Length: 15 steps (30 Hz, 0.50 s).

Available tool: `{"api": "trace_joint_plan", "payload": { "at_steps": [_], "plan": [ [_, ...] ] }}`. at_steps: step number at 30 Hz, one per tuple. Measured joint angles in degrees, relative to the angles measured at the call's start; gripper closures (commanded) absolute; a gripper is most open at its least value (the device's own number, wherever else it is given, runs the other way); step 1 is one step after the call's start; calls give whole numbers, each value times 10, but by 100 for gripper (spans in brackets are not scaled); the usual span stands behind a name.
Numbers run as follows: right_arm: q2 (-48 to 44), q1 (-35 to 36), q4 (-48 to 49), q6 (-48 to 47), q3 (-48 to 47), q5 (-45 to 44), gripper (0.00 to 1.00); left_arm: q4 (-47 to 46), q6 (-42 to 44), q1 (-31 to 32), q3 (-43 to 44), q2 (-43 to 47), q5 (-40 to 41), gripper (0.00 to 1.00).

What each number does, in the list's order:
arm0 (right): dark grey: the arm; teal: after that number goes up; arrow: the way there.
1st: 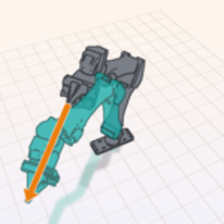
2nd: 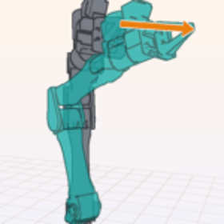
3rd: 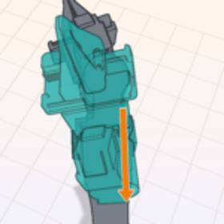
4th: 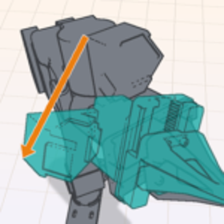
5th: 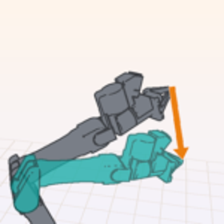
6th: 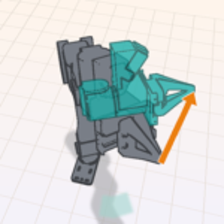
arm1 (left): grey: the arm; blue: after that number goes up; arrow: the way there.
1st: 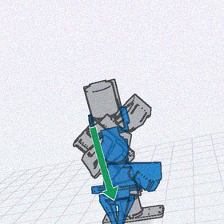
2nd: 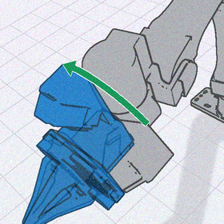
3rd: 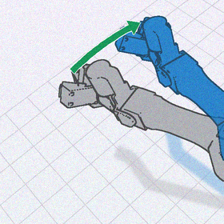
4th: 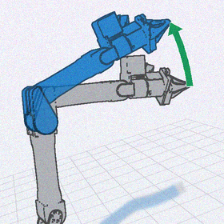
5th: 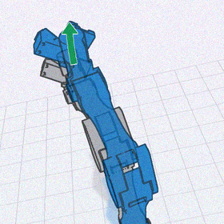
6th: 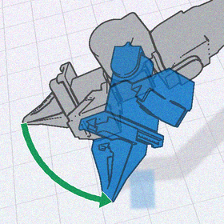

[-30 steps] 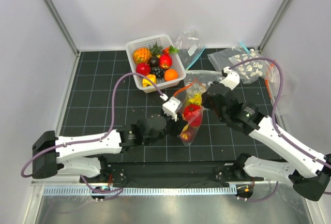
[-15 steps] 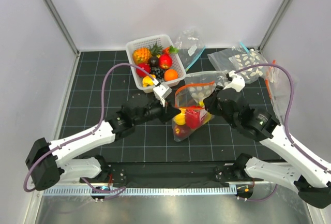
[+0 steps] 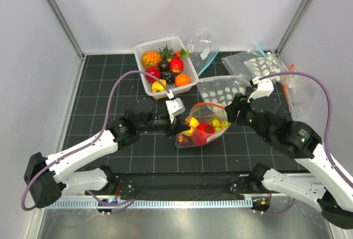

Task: Place the food in the zip-top bag and seal the zipper
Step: Adjust the zipper food storage bag at the center of the board, then zip the zipper food storage bag at the center of the board.

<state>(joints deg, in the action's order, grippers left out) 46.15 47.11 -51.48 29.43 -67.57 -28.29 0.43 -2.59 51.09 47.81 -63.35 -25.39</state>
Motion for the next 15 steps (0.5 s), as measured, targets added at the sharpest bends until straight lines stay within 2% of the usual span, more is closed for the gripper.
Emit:
{"api": "trace_joint_plan", "payload": {
  "at_steps": [4, 11, 15],
  "plan": [
    [-4, -1, 18, -63, -7, 35, 39, 9, 9, -9, 0, 13, -5, 100],
    [28, -1, 102, -205, -1, 205, 37, 9, 21, -20, -6, 44, -4, 100],
    [74, -1, 128, -274, -12, 283, 29, 9, 21, -25, -6, 43, -8, 100]
  ]
}}
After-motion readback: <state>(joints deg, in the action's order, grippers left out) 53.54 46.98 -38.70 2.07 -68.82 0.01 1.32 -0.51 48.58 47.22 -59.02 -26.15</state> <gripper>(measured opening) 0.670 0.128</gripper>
